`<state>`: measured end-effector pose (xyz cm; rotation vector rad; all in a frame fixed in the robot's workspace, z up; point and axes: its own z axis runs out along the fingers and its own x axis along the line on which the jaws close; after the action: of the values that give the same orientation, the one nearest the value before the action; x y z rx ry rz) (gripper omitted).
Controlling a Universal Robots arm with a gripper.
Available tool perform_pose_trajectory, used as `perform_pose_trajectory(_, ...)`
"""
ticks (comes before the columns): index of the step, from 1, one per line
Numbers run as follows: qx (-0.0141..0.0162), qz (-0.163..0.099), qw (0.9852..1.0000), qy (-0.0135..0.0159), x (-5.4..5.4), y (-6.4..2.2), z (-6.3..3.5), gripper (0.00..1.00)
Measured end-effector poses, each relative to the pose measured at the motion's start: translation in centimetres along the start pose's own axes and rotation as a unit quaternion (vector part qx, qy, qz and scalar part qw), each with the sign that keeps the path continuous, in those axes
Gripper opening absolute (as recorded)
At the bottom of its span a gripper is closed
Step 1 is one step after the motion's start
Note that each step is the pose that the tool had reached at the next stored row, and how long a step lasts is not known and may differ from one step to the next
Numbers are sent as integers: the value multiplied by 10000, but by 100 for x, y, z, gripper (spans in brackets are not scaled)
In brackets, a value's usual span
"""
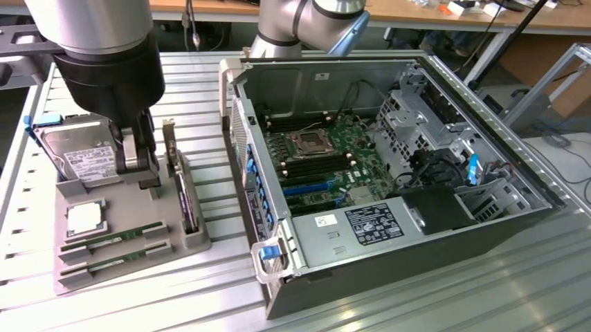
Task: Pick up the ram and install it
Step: 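Pick up the ram and move it above insertion slot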
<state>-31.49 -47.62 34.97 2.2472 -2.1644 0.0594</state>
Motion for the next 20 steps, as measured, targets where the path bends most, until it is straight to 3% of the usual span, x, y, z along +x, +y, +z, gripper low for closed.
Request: perform_pose_trajectory(20, 0, -2, 10000, 0, -5, 1, 133, 30)
